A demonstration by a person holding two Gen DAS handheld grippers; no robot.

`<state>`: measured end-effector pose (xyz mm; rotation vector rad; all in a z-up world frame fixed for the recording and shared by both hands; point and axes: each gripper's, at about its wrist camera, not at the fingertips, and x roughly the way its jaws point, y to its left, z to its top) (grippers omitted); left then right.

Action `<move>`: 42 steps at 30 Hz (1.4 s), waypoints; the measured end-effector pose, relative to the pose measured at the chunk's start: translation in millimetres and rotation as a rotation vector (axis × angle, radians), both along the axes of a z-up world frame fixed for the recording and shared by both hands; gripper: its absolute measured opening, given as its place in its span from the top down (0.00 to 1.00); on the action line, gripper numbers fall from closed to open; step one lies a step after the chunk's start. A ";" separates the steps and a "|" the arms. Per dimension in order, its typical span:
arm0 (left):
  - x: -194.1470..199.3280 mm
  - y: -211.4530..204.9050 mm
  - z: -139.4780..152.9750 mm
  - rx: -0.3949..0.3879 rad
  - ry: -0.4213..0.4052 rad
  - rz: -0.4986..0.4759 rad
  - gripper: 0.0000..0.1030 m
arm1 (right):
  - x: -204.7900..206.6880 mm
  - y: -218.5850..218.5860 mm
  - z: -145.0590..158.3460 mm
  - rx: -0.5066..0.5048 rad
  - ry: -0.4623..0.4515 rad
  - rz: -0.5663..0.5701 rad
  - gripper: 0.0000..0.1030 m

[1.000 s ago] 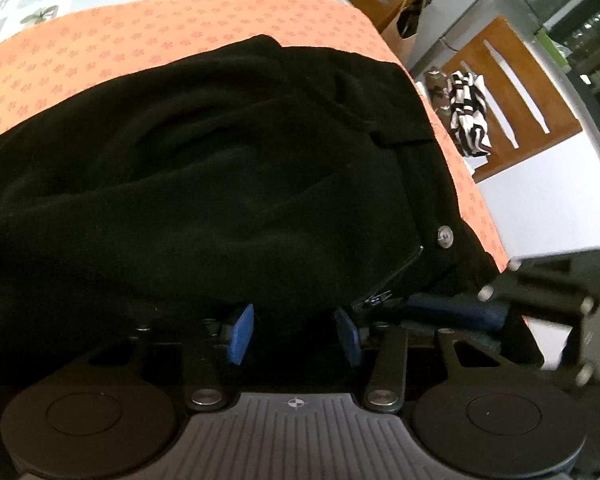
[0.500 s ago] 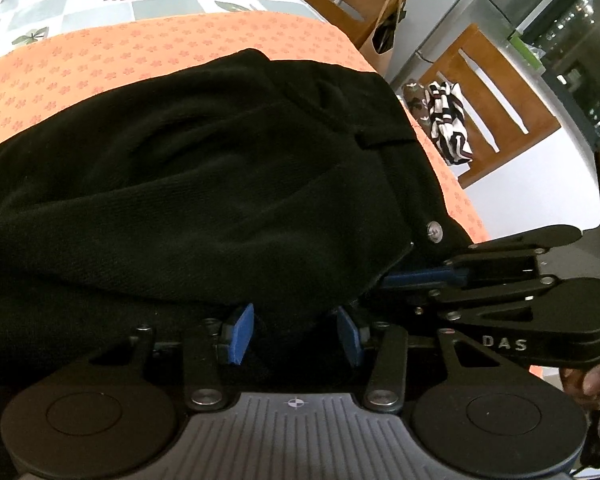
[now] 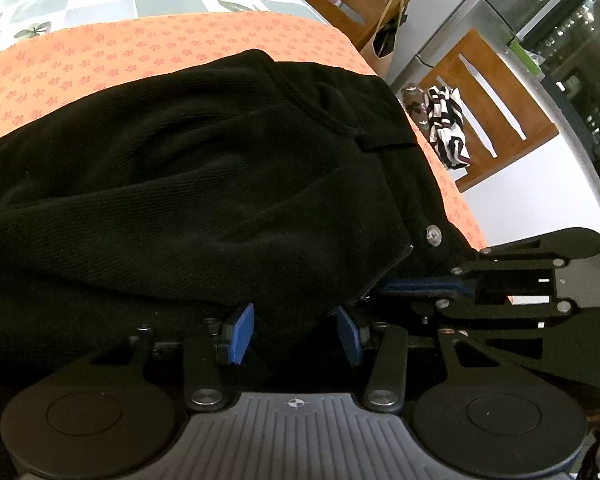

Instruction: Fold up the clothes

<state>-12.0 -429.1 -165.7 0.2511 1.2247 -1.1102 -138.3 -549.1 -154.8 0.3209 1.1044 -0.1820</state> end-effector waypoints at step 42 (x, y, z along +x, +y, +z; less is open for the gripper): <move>19.6 11.2 -5.8 -0.003 0.052 0.040 0.77 | -46.9 -60.9 42.5 -0.303 0.127 -0.286 1.00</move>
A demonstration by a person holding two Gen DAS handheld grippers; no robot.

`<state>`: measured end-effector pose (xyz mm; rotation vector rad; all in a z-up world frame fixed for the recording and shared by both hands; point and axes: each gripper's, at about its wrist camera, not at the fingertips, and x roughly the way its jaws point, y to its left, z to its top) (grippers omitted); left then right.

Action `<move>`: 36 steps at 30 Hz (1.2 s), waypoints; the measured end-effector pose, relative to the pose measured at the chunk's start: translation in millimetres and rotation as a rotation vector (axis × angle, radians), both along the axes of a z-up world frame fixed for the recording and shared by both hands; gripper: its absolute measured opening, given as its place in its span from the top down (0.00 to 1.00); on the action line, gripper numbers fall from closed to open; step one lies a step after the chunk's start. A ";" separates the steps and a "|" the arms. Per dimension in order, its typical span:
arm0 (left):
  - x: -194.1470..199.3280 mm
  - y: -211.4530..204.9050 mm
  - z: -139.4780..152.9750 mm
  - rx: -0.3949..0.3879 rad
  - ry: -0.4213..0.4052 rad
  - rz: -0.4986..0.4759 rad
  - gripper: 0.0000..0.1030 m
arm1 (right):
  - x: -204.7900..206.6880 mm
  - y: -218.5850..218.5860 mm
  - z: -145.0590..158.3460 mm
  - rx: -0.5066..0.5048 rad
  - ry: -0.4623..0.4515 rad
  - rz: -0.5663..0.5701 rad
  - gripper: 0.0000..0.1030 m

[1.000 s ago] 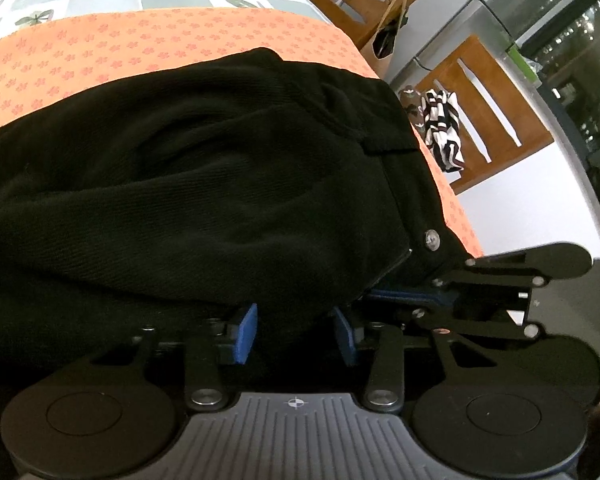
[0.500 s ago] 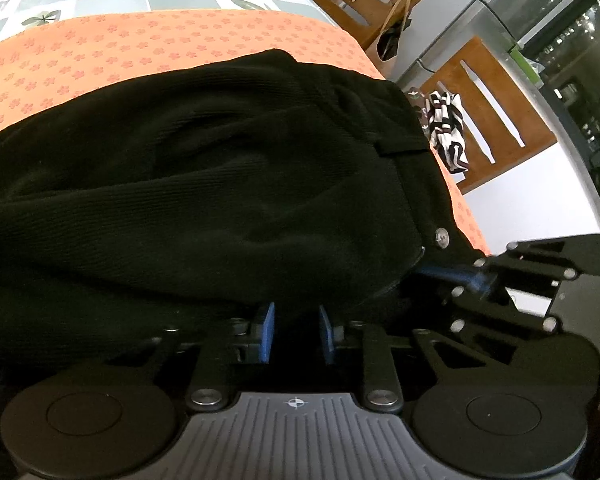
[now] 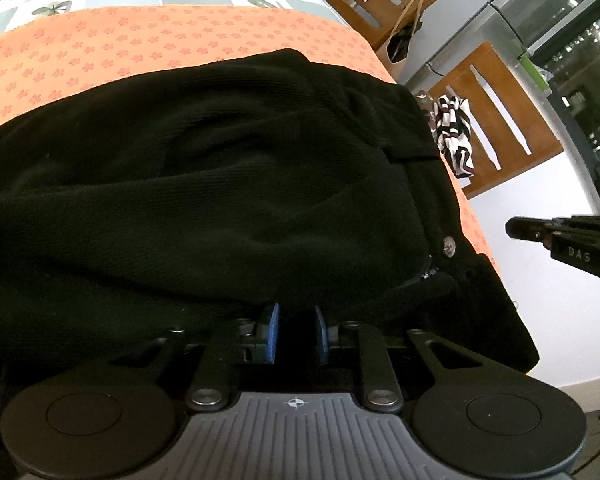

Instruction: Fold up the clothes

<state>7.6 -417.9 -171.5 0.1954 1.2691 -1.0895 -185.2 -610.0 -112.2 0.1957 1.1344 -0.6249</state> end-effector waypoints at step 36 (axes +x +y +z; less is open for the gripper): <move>-5.5 157.8 106.6 0.220 -0.426 0.542 0.19 | -31.2 14.9 4.0 0.307 -0.229 0.252 0.26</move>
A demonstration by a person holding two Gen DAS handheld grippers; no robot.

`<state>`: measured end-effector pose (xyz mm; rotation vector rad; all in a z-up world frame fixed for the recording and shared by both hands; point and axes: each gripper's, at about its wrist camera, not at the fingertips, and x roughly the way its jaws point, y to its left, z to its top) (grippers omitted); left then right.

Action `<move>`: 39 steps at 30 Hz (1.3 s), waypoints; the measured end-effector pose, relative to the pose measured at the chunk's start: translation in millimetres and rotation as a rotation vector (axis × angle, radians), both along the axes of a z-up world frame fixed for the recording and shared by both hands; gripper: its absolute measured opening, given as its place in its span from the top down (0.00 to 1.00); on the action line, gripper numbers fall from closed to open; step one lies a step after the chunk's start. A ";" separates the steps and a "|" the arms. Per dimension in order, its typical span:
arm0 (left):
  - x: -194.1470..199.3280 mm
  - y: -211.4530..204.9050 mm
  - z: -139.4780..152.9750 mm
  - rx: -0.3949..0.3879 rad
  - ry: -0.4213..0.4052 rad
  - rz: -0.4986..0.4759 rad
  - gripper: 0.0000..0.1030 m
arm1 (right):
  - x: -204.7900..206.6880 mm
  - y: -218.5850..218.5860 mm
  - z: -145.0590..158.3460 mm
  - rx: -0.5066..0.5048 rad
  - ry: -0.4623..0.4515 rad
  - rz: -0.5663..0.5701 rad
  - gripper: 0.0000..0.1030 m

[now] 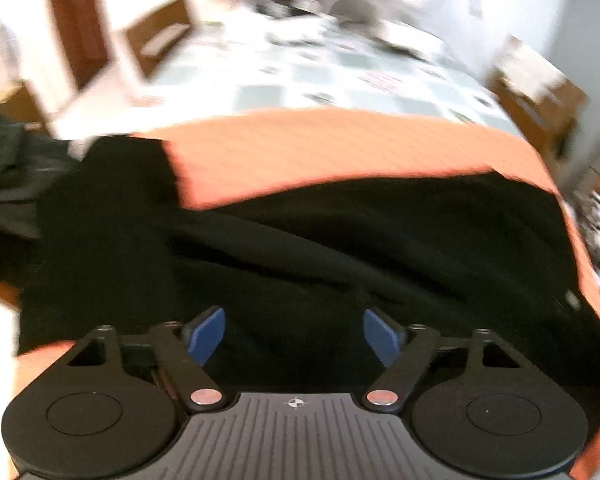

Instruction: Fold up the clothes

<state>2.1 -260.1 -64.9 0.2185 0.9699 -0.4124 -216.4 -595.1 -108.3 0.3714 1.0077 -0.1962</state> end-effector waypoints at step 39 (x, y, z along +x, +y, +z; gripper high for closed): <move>197.4 108.7 -7.0 0.007 0.108 0.350 0.79 | -11.7 61.7 18.8 -0.032 0.025 -0.149 0.14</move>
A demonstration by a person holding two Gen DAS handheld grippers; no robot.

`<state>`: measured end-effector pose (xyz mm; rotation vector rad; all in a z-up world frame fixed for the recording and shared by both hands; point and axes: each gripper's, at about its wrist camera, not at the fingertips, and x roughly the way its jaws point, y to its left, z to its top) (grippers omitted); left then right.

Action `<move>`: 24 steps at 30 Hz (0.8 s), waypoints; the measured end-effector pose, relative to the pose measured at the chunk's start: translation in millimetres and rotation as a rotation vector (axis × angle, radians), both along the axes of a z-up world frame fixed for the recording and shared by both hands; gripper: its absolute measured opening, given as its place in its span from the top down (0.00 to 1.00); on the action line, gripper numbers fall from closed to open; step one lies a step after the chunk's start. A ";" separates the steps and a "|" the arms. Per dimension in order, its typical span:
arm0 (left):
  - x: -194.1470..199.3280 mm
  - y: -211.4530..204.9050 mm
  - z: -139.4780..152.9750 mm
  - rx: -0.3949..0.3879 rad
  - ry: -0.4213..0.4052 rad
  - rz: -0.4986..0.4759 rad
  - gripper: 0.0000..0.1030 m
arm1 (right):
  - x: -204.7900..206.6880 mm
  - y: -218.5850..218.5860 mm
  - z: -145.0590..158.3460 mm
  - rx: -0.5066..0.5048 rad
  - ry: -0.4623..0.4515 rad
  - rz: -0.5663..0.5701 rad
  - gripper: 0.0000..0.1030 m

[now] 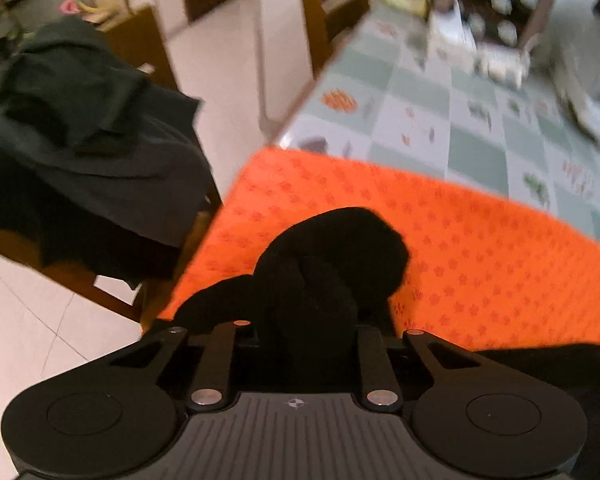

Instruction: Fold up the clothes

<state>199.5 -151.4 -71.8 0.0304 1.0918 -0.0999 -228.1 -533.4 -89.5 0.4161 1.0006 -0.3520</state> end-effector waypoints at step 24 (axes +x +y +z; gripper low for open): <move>-263.4 240.5 -5.7 -0.109 0.005 0.762 0.77 | 64.6 -6.0 -34.7 0.010 0.024 0.434 0.14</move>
